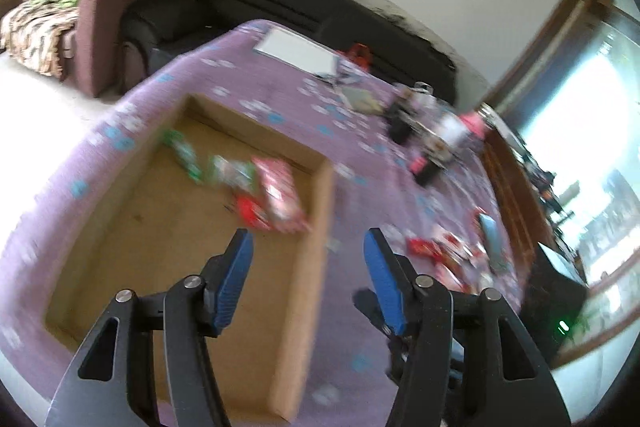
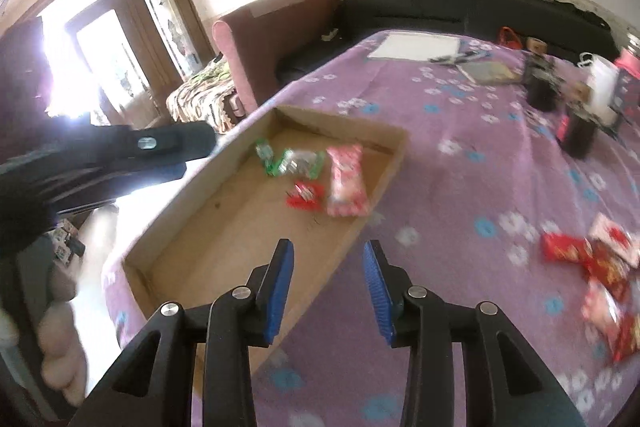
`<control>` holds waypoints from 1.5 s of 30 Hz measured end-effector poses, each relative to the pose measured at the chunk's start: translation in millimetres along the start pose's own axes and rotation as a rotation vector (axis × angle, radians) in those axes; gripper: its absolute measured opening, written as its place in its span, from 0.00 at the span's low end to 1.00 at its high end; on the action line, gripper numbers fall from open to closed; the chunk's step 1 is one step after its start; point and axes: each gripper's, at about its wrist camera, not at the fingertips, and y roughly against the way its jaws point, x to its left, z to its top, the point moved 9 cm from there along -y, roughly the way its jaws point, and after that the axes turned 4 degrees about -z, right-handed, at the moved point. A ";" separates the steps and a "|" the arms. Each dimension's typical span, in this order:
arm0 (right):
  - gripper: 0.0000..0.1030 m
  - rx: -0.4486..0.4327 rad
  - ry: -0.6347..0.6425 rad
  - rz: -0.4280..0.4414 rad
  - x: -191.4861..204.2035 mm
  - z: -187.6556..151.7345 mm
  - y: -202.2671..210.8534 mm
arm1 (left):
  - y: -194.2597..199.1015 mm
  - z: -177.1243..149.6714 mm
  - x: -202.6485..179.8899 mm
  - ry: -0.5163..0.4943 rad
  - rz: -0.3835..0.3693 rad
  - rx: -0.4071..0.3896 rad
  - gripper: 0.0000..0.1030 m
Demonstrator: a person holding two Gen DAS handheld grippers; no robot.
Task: Organize snacks
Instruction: 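Return both tools to the table and grasp the red gold-lettered packet with the right tool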
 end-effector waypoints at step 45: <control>0.36 0.077 -0.324 0.016 -172.2 -53.4 36.3 | -35.2 -111.7 -46.5 -0.002 -0.065 0.114 0.55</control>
